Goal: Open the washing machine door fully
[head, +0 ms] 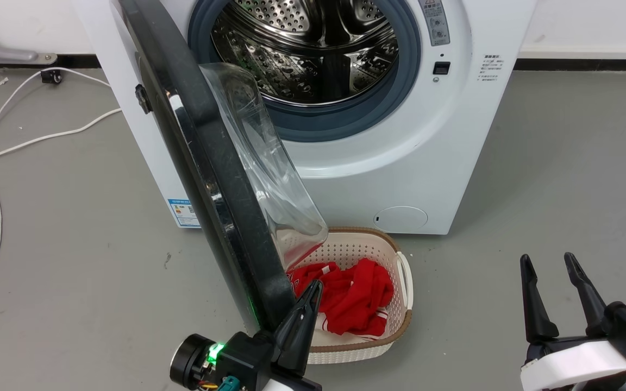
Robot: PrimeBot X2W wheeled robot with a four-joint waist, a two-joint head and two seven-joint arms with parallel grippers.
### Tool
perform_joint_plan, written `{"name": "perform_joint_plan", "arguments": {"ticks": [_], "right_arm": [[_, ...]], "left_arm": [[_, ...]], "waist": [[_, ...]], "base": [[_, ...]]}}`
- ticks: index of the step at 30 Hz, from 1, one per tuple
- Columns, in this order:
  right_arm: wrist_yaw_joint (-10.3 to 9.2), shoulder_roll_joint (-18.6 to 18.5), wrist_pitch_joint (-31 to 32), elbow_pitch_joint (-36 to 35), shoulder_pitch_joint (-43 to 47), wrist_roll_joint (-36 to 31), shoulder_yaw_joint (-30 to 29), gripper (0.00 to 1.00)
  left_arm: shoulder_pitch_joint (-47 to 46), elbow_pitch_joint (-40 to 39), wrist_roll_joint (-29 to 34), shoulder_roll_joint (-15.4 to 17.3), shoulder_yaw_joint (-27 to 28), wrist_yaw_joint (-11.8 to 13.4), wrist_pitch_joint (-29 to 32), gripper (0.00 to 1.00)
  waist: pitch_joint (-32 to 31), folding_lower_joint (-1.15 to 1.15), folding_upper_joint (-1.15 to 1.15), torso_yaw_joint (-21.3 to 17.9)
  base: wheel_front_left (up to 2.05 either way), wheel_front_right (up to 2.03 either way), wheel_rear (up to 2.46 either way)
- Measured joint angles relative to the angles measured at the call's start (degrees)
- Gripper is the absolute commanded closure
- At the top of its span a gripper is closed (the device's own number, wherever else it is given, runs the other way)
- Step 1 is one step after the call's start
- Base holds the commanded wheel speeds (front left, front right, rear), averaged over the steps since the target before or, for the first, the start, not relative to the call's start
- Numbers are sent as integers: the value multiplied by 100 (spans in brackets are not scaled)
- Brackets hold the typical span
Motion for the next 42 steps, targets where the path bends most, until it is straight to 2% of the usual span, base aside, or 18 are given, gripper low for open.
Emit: {"name": "perform_joint_plan", "arguments": {"ticks": [12,19,25,34,42], "right_arm": [[0,0,-23,110,-54,146,-2,0],[0,1,-32,138,-41,147,-60,0],[0,2,-29,86,40,147,-102,0],[0,4,3,57,79,155,-136,0],[0,5,23,101,85,175,-63,0]], "left_arm": [[52,-15,-66,58,78,148,-59,100],[366,-193,-85,85,116,356,-56,100],[637,-347,-129,111,169,505,-36,100],[871,-400,-227,218,404,709,-43,100],[869,-183,-383,404,911,861,-248,100]], "waist": [[39,0,0,91],[-11,0,0,238],[-27,0,0,608],[-84,0,0,1363],[-186,0,0,1790]], "base": [[0,0,0],[0,0,0],[0,0,0],[0,0,0],[0,0,0]]}}
